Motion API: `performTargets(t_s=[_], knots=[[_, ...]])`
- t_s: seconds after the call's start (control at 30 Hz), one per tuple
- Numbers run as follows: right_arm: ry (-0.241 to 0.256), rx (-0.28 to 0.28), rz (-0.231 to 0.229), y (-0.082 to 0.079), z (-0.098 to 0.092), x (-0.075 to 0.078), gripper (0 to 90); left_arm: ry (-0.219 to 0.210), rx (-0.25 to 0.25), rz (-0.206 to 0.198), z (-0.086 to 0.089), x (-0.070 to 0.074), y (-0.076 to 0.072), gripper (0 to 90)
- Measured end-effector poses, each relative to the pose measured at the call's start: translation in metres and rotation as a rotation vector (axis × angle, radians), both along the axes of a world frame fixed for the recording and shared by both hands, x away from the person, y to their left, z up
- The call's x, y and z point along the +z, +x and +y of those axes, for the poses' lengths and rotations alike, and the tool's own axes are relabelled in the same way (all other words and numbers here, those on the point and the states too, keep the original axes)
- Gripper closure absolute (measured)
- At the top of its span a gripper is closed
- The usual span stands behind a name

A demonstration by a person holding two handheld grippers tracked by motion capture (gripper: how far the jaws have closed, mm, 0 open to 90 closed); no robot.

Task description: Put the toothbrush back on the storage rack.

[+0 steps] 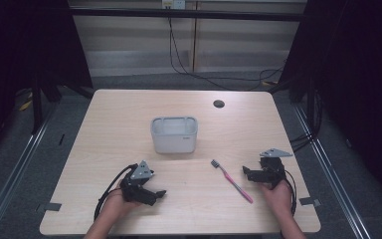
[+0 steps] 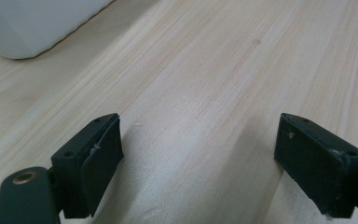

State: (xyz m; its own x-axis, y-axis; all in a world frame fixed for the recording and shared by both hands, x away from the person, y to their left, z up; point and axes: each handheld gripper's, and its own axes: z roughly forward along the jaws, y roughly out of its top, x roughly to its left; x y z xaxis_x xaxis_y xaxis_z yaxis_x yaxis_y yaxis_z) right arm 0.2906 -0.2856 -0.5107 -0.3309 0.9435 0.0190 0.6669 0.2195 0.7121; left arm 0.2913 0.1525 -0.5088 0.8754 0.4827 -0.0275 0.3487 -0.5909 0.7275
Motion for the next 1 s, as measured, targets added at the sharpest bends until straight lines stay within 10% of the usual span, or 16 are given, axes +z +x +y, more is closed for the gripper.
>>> performTargets(t_s=[1.0], knots=[[-0.042, 0.223, 0.154, 0.008, 0.055, 0.056, 31.9, 0.004, 0.023, 0.003, 0.003, 0.000, -0.001, 14.3]])
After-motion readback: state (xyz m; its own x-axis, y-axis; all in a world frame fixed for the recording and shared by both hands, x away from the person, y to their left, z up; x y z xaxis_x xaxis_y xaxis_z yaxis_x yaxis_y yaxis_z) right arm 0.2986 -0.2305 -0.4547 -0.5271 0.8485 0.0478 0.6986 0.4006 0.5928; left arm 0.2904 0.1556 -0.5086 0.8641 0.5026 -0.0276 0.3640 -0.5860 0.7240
